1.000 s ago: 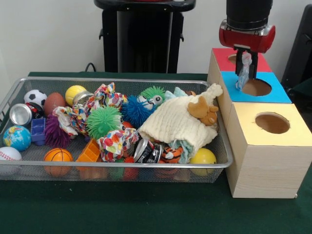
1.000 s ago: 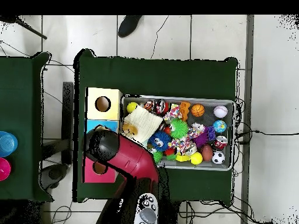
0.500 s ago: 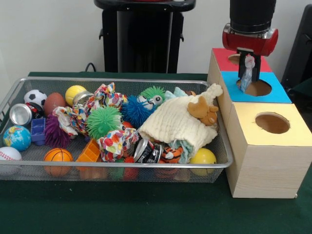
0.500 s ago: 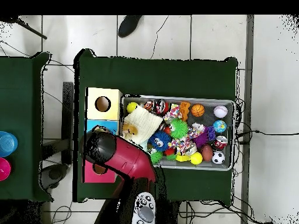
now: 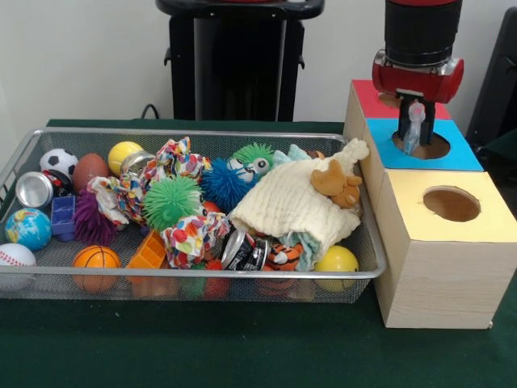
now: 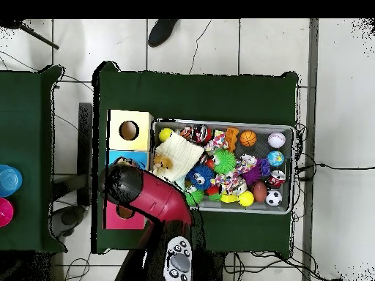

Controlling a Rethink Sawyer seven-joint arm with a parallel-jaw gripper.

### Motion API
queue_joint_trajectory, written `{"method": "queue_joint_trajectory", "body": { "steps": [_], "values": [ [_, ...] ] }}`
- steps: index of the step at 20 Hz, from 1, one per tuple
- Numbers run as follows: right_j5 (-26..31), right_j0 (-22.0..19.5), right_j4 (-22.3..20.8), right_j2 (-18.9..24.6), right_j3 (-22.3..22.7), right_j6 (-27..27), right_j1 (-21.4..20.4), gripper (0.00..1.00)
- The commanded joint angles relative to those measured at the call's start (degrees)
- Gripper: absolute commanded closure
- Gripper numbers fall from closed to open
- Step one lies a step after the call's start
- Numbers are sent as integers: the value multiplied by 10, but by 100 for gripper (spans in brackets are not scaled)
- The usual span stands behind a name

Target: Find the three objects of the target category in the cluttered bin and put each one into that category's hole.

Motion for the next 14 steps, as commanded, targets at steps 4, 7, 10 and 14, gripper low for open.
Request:
{"method": "queue_joint_trajectory", "body": {
  "steps": [4, 7, 10, 14],
  "values": [
    [-15, -1, 24, 47, 8, 145, 38, 100],
    [-20, 2, 30, 49, 6, 147, 40, 100],
    [-27, 3, 36, 48, 10, 150, 39, 100],
    [-32, 3, 41, 48, 15, 154, 38, 0]
  ]
}}
